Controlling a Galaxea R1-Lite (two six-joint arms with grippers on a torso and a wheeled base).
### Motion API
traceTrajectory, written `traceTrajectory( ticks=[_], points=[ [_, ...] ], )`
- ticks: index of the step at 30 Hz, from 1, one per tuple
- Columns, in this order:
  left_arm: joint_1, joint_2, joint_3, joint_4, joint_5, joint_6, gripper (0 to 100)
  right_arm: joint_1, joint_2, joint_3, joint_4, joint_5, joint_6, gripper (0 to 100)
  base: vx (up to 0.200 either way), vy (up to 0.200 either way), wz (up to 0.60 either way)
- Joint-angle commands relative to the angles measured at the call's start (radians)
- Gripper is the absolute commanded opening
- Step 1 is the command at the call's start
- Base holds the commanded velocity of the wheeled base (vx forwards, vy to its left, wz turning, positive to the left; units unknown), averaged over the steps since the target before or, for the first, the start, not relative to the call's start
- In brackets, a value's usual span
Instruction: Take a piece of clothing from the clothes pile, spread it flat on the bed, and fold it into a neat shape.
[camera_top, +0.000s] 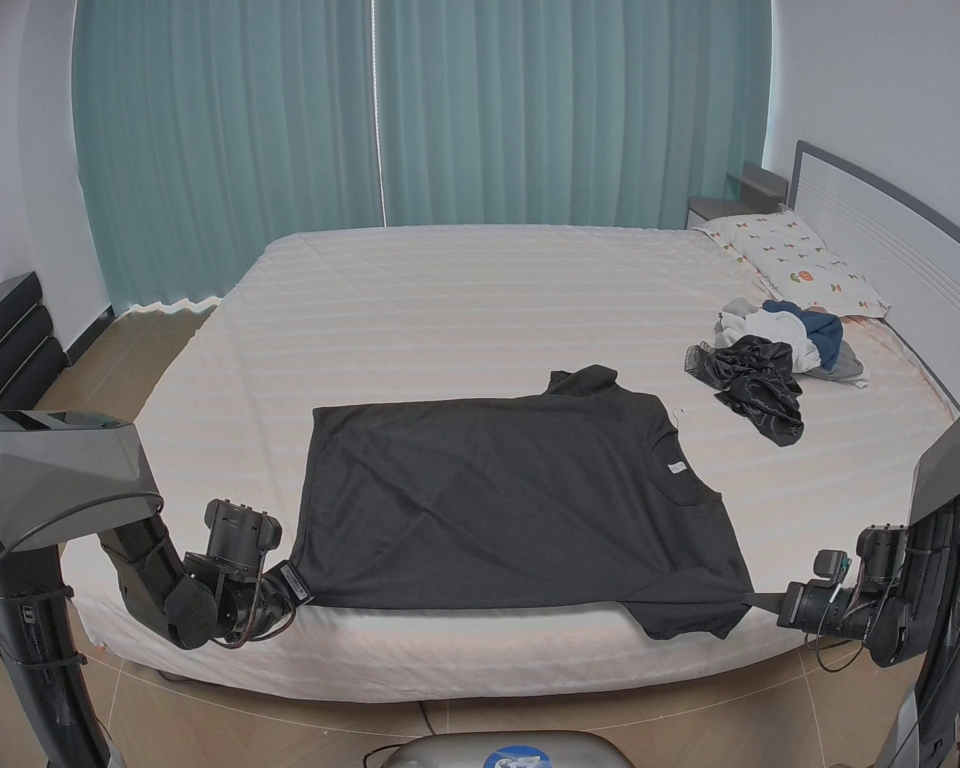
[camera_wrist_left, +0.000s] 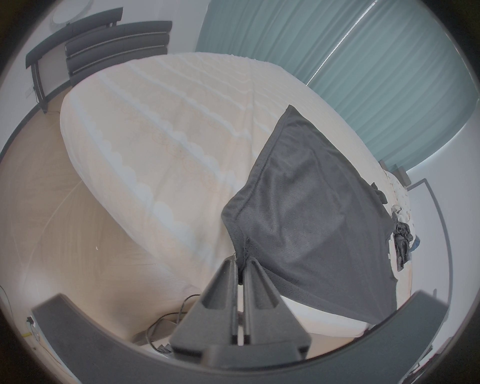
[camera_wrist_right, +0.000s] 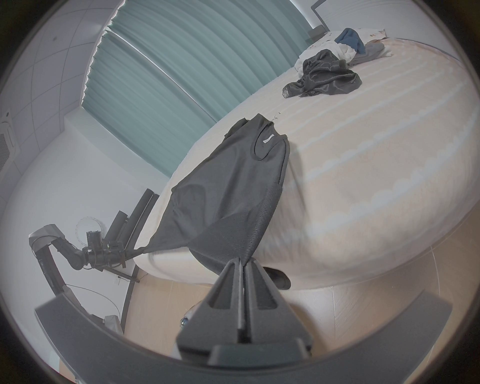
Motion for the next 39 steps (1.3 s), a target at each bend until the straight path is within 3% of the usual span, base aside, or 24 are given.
traceTrajectory(
  ticks=[1, 6, 15, 18, 28, 31, 35, 39],
  points=[
    [-0.002, -0.021, 0.028, 0.0, 0.037, 0.042, 0, -0.003, -0.022, 0.053, -0.007, 0.0, -0.042, 0, 0.0, 0.0, 0.0],
    [-0.005, -0.046, 0.055, 0.008, 0.043, 0.076, 0, -0.008, -0.01, 0.087, -0.009, 0.0, -0.09, 0, 0.0, 0.0, 0.0],
    [-0.027, -0.067, 0.124, 0.015, 0.043, 0.148, 0, -0.019, -0.01, 0.097, -0.001, 0.0, -0.099, 0, 0.0, 0.0, 0.0],
    [-0.027, -0.07, 0.132, 0.041, 0.043, 0.172, 0, -0.02, -0.025, 0.097, 0.044, 0.0, -0.108, 0, 0.0, 0.0, 0.0],
    [-0.027, -0.13, 0.144, 0.193, 0.043, 0.24, 0, -0.055, -0.134, 0.097, 0.346, 0.005, -0.311, 0, 0.0, 0.0, 0.0],
    [-0.027, -0.133, 0.153, 0.21, 0.043, 0.257, 0, -0.074, -0.16, 0.097, 0.379, 0.016, -0.323, 0, 0.0, 0.0, 0.0],
    [-0.027, -0.132, 0.144, 0.25, 0.041, 0.275, 0, -0.078, -0.168, 0.097, 0.364, 0.033, -0.322, 0, 0.0, 0.0, 0.0],
    [-0.019, -0.149, 0.089, 0.242, 0.04, 0.238, 0, -0.072, -0.157, 0.09, 0.254, 0.066, -0.294, 0, 0.0, 0.0, 0.0]
  ],
)
